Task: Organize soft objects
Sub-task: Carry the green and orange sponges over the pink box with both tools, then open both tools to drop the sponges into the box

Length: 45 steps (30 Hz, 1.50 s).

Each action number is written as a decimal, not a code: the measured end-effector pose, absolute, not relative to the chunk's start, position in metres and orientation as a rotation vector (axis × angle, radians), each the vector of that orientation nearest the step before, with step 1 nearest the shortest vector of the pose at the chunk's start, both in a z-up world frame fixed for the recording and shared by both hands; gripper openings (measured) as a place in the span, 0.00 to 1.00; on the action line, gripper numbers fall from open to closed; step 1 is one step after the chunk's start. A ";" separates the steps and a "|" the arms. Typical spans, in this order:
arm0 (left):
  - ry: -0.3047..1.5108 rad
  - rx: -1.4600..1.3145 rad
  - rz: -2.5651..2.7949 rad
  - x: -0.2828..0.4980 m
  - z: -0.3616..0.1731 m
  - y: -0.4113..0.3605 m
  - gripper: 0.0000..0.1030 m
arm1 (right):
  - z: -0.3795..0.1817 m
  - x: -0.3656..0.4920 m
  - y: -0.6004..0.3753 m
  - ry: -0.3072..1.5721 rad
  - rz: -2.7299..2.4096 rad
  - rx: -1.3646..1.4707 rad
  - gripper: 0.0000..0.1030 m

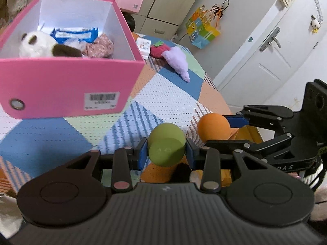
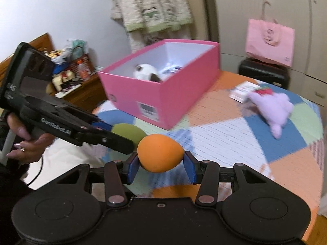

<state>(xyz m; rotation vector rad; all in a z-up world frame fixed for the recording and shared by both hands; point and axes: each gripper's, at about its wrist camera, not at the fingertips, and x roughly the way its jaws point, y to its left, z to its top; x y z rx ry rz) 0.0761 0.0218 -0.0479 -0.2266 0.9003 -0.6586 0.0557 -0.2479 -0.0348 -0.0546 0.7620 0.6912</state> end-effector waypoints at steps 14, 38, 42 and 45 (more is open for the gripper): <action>0.781 -0.205 -0.650 0.089 -0.001 0.075 0.37 | 0.013 0.095 -0.200 0.677 0.803 -0.053 0.52; 0.707 -0.186 -0.383 0.239 -0.006 0.090 0.36 | 0.007 0.215 -0.124 0.569 0.715 -0.172 0.53; 0.786 -0.096 -0.368 0.258 -0.009 0.084 0.37 | -0.002 0.232 -0.113 0.598 0.684 -0.231 0.53; 0.811 -0.078 -0.353 0.266 -0.012 0.085 0.38 | -0.009 0.242 -0.113 0.633 0.686 -0.215 0.53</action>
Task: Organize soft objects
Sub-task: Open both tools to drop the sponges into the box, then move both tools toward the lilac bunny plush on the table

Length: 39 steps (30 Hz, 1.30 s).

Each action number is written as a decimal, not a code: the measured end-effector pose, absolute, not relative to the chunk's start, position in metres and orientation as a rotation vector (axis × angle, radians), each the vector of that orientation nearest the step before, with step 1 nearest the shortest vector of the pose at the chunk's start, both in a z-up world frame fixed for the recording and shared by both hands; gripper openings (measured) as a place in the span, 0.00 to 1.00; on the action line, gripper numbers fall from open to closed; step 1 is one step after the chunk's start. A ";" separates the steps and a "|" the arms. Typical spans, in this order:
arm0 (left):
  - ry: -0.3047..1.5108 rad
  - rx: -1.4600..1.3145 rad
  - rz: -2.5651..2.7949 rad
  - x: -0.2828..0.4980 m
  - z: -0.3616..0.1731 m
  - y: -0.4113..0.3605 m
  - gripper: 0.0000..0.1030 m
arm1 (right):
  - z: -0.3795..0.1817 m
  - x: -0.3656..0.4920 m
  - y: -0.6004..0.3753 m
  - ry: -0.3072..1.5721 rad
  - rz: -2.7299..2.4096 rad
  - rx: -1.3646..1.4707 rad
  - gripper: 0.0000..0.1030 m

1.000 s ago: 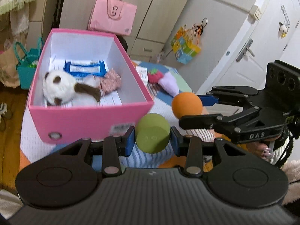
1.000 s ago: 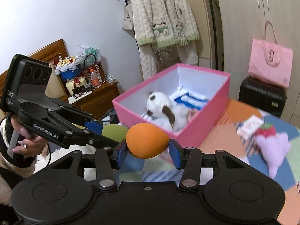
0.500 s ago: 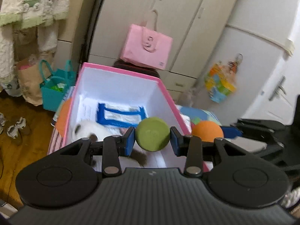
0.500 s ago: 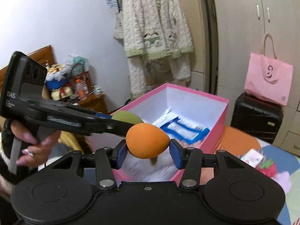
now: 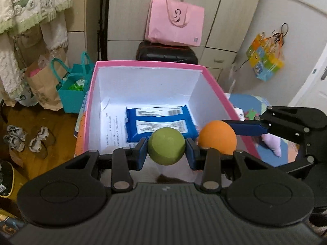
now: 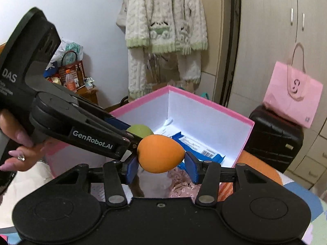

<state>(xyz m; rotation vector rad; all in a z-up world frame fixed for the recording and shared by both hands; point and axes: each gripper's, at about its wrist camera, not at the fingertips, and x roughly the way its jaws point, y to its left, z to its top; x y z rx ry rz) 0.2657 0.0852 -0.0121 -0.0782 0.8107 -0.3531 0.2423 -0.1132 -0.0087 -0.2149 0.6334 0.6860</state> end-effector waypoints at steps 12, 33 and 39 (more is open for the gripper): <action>0.758 -0.092 -0.306 0.252 -0.005 0.092 0.57 | -0.029 0.262 -0.101 0.667 0.624 -0.274 0.72; 0.636 0.025 -0.471 0.138 0.056 0.067 0.80 | 0.026 0.166 -0.142 0.555 0.582 -0.351 0.88; 0.606 0.052 -0.510 0.113 0.063 0.043 0.87 | 0.034 0.134 -0.172 0.550 0.572 -0.320 0.89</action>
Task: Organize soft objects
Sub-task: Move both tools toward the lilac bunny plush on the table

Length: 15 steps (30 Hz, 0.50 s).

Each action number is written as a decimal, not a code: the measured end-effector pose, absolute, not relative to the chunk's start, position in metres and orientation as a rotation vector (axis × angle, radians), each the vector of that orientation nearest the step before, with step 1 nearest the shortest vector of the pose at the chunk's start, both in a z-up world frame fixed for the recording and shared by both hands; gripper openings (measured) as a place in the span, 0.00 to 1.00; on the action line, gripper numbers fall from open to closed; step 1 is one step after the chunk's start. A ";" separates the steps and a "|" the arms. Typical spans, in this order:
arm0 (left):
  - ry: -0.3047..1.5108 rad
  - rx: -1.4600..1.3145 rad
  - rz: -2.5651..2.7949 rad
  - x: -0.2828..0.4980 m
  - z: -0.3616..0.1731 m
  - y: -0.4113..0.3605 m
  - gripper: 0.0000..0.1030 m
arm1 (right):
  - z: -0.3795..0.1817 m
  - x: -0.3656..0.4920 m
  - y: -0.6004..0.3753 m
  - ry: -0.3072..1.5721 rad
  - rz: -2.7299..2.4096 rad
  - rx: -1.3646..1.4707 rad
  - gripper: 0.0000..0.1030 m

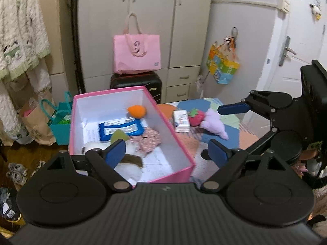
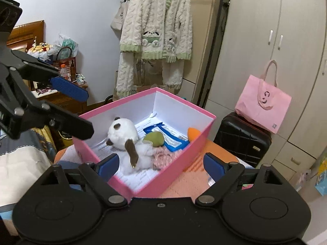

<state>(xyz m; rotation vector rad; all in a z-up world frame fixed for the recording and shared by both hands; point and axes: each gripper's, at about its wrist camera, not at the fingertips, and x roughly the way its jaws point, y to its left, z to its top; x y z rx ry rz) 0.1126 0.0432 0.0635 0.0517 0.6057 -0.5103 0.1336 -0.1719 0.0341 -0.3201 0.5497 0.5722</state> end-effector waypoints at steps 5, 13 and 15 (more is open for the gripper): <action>0.592 0.099 -0.606 0.099 0.067 0.017 0.90 | 0.032 0.108 -0.201 0.553 0.521 -0.338 0.89; 0.616 0.141 -0.711 0.095 0.056 -0.036 0.91 | 0.017 0.087 -0.252 0.582 0.481 -0.324 0.89; 0.628 0.133 -0.741 0.097 0.050 -0.046 0.91 | 0.011 0.088 -0.263 0.608 0.466 -0.332 0.89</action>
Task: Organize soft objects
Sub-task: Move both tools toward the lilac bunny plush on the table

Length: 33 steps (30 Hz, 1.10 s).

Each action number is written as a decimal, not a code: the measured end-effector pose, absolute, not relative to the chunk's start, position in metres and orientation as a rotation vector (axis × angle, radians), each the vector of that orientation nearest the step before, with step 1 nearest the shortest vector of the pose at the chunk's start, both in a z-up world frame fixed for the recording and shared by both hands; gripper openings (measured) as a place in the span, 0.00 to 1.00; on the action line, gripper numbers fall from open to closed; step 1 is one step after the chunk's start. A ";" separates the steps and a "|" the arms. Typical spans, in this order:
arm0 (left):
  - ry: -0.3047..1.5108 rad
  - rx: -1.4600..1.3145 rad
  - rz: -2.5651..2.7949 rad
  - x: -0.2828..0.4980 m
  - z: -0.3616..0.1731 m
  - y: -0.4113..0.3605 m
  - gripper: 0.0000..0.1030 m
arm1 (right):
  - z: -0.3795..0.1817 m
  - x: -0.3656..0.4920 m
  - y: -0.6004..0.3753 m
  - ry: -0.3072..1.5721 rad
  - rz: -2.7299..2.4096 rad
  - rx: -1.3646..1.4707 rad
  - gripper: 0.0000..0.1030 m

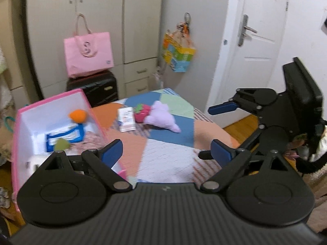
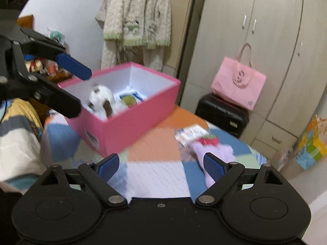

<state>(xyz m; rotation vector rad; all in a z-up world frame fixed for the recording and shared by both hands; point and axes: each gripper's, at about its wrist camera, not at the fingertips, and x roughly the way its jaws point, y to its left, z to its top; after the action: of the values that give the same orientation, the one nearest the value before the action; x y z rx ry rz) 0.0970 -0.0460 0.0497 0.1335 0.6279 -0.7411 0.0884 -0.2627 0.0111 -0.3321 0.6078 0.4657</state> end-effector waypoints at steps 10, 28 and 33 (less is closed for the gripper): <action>0.684 0.146 -0.798 0.123 0.018 -0.107 0.91 | -0.023 0.111 -0.316 0.659 0.424 -0.246 0.89; 0.685 0.043 -0.722 0.197 -0.025 -0.155 0.91 | -0.088 0.187 -0.337 0.593 0.330 -0.188 0.90; 0.685 0.021 -0.682 0.210 -0.037 -0.155 0.90 | -0.099 0.200 -0.343 0.614 0.390 -0.123 0.90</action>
<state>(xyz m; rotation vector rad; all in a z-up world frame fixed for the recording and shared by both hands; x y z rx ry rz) 0.2102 -0.1554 -0.0373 0.0208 0.6848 -0.6824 0.1998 -0.3430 -0.0988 -0.1226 0.6136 0.3896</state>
